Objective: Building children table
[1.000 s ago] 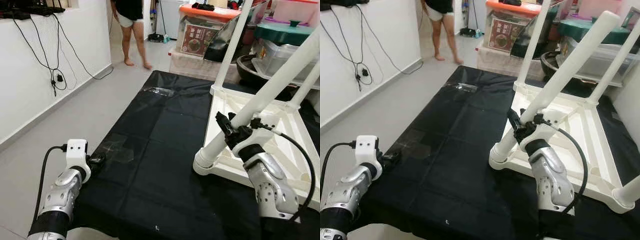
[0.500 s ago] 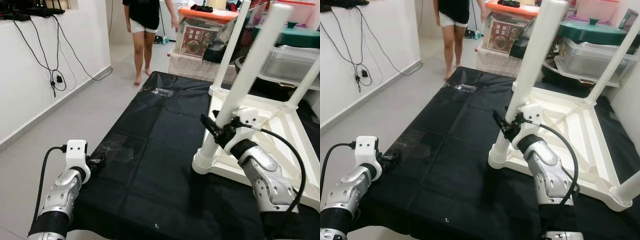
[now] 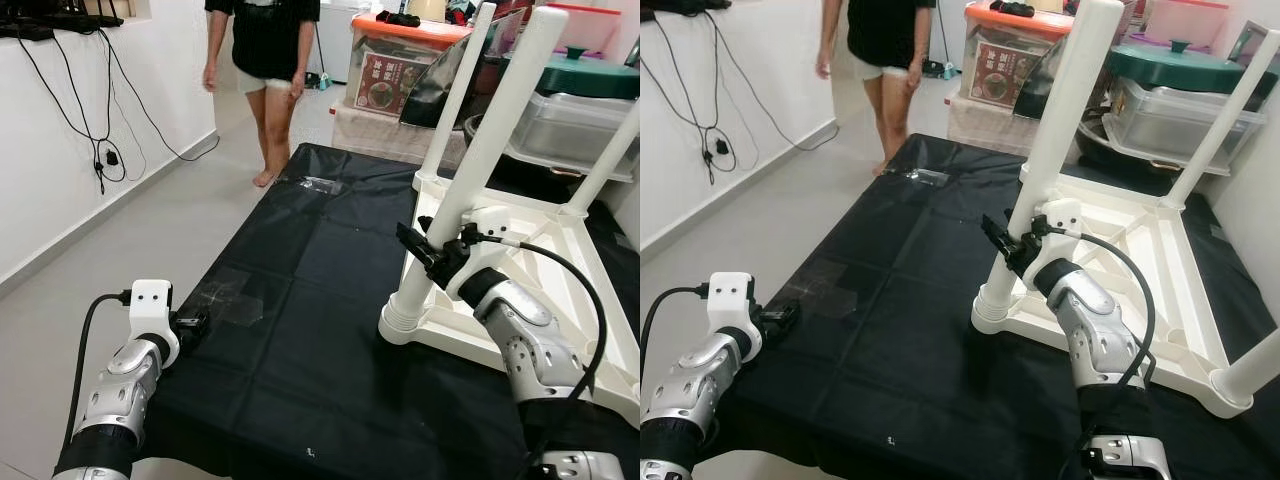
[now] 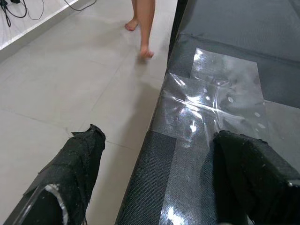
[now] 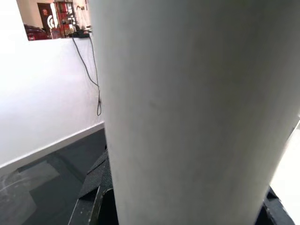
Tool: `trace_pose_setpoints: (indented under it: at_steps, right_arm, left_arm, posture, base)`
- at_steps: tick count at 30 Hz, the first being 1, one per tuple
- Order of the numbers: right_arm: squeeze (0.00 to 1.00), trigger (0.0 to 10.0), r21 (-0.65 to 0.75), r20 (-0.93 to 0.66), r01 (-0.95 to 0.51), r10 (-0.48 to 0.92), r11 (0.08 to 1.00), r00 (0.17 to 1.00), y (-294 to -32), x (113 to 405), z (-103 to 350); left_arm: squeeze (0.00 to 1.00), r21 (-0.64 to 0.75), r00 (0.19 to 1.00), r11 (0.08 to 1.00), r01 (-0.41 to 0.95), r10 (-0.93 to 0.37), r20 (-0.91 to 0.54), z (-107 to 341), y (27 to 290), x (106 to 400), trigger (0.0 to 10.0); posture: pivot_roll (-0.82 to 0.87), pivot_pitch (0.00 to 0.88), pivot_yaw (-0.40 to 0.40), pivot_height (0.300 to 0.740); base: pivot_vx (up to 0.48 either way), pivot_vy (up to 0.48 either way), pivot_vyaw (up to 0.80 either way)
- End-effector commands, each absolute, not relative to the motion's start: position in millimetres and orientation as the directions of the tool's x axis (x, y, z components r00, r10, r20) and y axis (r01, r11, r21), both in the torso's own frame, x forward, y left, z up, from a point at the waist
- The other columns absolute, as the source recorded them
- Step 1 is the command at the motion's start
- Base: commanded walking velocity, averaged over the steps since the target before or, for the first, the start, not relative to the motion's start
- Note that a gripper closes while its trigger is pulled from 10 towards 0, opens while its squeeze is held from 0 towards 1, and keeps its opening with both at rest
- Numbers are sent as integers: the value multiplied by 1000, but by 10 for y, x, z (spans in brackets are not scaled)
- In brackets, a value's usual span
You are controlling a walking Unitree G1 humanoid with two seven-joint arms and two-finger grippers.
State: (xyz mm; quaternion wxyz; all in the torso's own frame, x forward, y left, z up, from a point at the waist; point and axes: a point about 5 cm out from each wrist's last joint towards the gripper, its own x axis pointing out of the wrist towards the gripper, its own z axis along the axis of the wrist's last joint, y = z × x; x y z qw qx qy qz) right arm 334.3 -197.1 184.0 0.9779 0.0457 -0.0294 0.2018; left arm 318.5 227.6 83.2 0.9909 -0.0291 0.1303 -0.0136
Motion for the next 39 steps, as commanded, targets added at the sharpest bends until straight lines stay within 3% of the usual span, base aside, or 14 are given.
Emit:
trace_pose_setpoints:
  at_steps: [1,20,22,24,27,28,33,34,39]
  right_arm:
    - [0,0,188,-89,-339,360,922,929,-2026,3302,1451]
    - [0,0,225,-170,-252,293,941,941,-2098,3300,1262]
    - [0,0,173,-177,-210,240,962,955,-2117,3309,1277]
    - [0,0,61,-205,-58,69,996,976,-2190,3325,1287]
    - [0,0,26,-210,10,-4,1000,978,-2224,3326,1290]
    - [0,0,0,-261,191,-184,982,948,-2283,3272,1232]
    - [0,0,0,-285,247,-237,969,929,-2292,3241,1200]
    - [0,0,-10,-299,318,-306,948,904,-2290,3193,1168]
    - [0,0,2,-311,423,-401,906,862,-2061,3049,1129]
  left_arm:
    - [0,-56,953,998,18,-34,-302,744,2292,3146,10000]
    - [0,-54,953,998,28,-43,-300,750,2273,3165,10000]
    - [0,-54,953,998,28,-43,-300,751,2273,3167,10000]
    - [0,-55,953,998,28,-44,-299,749,2268,3169,10000]
    - [0,-55,953,998,28,-44,-299,747,2265,3168,10000]
    - [0,-57,953,998,28,-44,-301,739,2258,3163,10000]
    - [0,-58,953,998,27,-44,-301,736,2255,3161,10000]
    - [0,-59,952,998,27,-43,-302,734,2251,3158,10000]
    - [0,-62,952,998,22,-40,-303,724,2247,3156,10000]
  posture:
    - [124,0,-106,740]
    - [121,0,-102,740]
    - [120,0,-102,740]
    - [118,0,-105,740]
    - [118,0,-105,740]
    - [117,0,-108,740]
    - [118,0,-109,740]
    - [119,0,-110,740]
    - [111,0,-114,740]
  base:
    - [0,0,0]
    - [0,0,0]
    - [0,0,0]
    - [0,0,0]
    - [0,0,0]
    - [0,0,0]
    - [0,0,0]
    - [0,0,0]
    - [0,0,0]
